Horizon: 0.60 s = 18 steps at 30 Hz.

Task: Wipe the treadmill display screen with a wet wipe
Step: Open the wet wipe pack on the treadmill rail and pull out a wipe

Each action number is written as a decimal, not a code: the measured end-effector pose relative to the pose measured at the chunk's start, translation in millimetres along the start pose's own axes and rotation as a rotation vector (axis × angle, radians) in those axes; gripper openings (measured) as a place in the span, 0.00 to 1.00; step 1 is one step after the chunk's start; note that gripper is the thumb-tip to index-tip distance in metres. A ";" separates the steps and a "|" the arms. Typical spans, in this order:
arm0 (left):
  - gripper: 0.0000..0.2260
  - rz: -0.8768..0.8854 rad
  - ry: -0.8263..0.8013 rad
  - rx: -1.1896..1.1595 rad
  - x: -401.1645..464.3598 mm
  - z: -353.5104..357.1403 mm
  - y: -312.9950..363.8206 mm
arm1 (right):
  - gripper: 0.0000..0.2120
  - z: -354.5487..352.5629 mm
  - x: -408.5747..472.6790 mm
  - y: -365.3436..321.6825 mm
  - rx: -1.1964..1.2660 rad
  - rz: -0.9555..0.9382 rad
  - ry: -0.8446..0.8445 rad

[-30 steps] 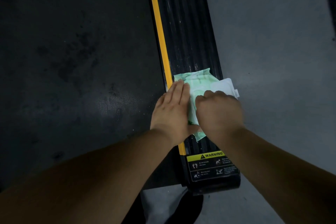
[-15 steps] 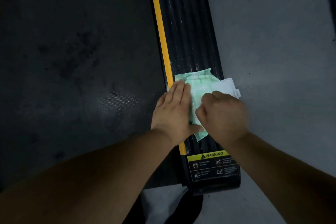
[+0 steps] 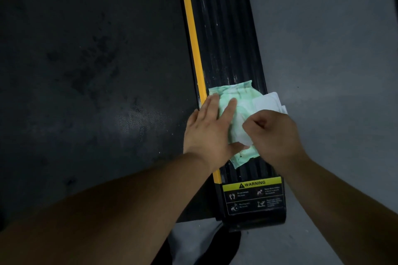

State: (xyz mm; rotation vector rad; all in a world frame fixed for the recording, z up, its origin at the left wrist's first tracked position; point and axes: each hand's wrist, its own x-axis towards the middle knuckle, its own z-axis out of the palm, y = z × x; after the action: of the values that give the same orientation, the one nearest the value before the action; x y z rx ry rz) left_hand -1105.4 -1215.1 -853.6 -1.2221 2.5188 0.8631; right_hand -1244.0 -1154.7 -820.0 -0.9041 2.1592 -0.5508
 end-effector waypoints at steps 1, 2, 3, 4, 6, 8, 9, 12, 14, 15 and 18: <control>0.48 -0.003 0.007 -0.006 0.5 0.0 -0.1 | 0.17 -2.7 -0.7 -0.6 0.039 0.025 0.004; 0.48 -0.007 0.014 -0.013 1.0 0.2 0.1 | 0.16 -4.8 -2.5 -0.6 0.080 0.044 0.015; 0.48 -0.012 0.019 -0.017 1.4 0.3 0.4 | 0.14 -6.5 -4.5 0.1 0.129 0.061 0.028; 0.48 -0.016 0.023 -0.015 1.7 0.8 0.6 | 0.12 -8.3 -7.3 -0.1 0.174 0.078 0.042; 0.48 -0.020 0.025 -0.011 2.0 1.2 1.5 | 0.09 -8.8 -13.3 0.5 0.195 0.065 0.076; 0.48 -0.021 0.015 0.000 1.9 1.1 1.6 | 0.05 -4.3 -15.9 1.4 0.062 -0.016 0.093; 0.47 -0.017 0.009 0.008 1.8 1.0 1.6 | 0.04 -1.4 -15.5 1.7 -0.040 -0.063 0.096; 0.47 -0.017 0.018 0.004 1.3 1.0 1.8 | 0.08 6.6 -9.0 5.8 -0.257 -0.201 0.121; 0.46 -0.023 0.020 -0.004 1.6 2.1 2.2 | 0.07 6.7 -8.0 6.6 -0.300 -0.242 0.165; 0.47 -0.027 0.027 -0.005 1.9 2.7 2.6 | 0.07 6.2 -10.0 6.8 -0.306 -0.253 0.197; 0.46 -0.040 0.027 -0.013 1.9 2.6 4.6 | 0.10 5.2 -24.4 7.7 -0.312 -0.300 0.318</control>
State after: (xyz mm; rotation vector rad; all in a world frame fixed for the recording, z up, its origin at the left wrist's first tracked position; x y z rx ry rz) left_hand -1110.3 -1212.6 -854.6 -1.2926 2.5045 0.8605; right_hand -1231.4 -1132.1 -817.0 -1.4072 2.4554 -0.5390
